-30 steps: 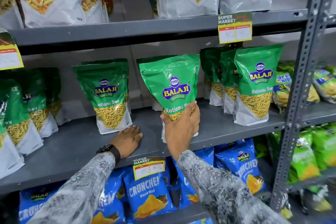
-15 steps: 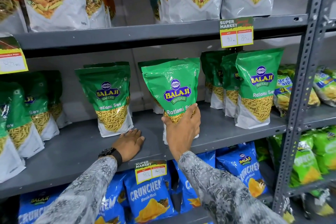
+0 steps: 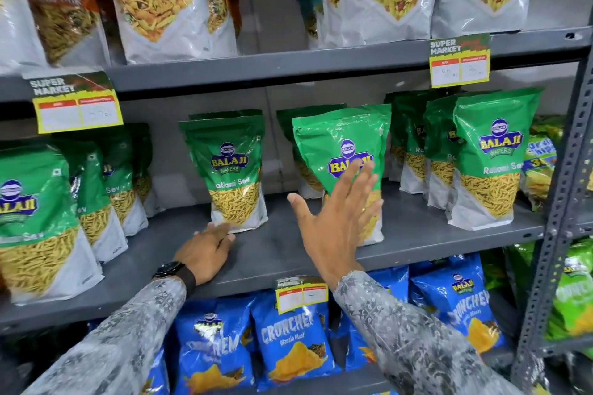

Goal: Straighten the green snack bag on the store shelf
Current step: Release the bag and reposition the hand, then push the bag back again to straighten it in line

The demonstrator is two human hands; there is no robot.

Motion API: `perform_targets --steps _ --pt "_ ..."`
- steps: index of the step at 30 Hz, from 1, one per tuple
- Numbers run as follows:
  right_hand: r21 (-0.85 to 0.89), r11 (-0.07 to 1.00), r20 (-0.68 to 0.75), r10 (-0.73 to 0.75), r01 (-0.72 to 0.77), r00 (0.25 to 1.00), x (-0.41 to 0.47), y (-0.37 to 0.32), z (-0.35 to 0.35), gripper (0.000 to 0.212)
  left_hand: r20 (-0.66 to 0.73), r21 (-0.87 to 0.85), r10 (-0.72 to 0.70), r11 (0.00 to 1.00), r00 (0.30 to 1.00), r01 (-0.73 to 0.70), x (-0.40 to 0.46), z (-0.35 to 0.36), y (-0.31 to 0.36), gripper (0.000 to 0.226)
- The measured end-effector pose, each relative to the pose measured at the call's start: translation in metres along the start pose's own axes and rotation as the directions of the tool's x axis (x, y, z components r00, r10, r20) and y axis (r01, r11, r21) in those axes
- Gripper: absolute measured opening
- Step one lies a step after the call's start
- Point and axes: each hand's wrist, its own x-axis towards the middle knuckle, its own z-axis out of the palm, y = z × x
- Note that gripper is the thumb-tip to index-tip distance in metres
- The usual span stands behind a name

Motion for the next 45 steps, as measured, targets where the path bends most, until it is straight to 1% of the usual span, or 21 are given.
perform_targets --steps 2,4,6,8,10,12,14,19,23,26,31,40,45 --pt "-0.04 0.994 -0.032 -0.105 0.103 0.994 -0.011 -0.021 0.012 0.12 0.002 0.03 -0.057 0.998 0.998 0.057 0.002 -0.005 -0.03 0.053" --pt "-0.033 0.983 -0.029 -0.181 0.18 0.983 -0.023 -0.044 0.031 0.118 -0.006 0.036 -0.118 0.992 0.993 0.118 0.004 -0.008 -0.058 0.052" --pt "-0.015 0.98 0.014 -0.197 0.197 0.98 -0.035 -0.068 0.06 0.118 0.039 0.041 -0.158 0.987 0.987 0.157 0.007 -0.012 -0.081 0.052" --pt "0.032 0.992 0.096 -0.125 0.123 0.987 -0.043 -0.085 0.089 0.122 0.072 0.061 -0.165 0.985 0.984 0.161 0.01 -0.013 -0.09 0.05" --pt "0.087 0.996 0.179 -0.006 -0.01 0.984 -0.05 -0.103 0.126 0.13 0.071 0.082 -0.15 0.986 0.986 0.144 0.015 -0.016 -0.101 0.047" --pt "0.117 0.981 0.226 0.125 -0.154 0.966 -0.05 -0.112 0.158 0.138 0.065 0.118 -0.121 0.987 0.99 0.113 0.019 -0.015 -0.106 0.045" --pt "0.107 0.96 0.233 0.228 -0.258 0.945 -0.046 -0.112 0.182 0.145 0.045 0.148 -0.093 0.985 0.995 0.085 0.02 -0.011 -0.109 0.045" --pt "0.109 0.912 0.214 0.367 -0.395 0.905 -0.039 -0.117 0.214 0.159 0.041 0.129 -0.091 0.988 0.995 0.085 0.022 -0.003 -0.117 0.057" --pt "0.151 0.901 0.216 0.371 -0.406 0.903 -0.042 -0.12 0.22 0.153 0.046 0.115 -0.087 0.99 0.995 0.081 0.023 -0.001 -0.12 0.059" --pt "0.173 0.907 0.177 0.355 -0.385 0.918 -0.044 -0.118 0.219 0.145 0.039 0.112 -0.085 0.991 0.996 0.08 0.023 -0.001 -0.12 0.06" --pt "0.188 0.908 0.145 0.351 -0.374 0.925 -0.049 -0.121 0.21 0.14 0.051 0.113 -0.08 0.991 0.995 0.074 0.022 -0.001 -0.12 0.062" --pt "0.158 0.919 0.098 0.349 -0.361 0.932 -0.074 -0.128 0.172 0.136 0.082 0.121 -0.1 0.989 0.992 0.09 0.023 -0.003 -0.119 0.06" --pt "0.178 0.92 0.074 0.34 -0.348 0.937 -0.094 -0.128 0.144 0.133 0.086 0.115 -0.107 0.989 0.99 0.097 0.024 -0.004 -0.118 0.058"
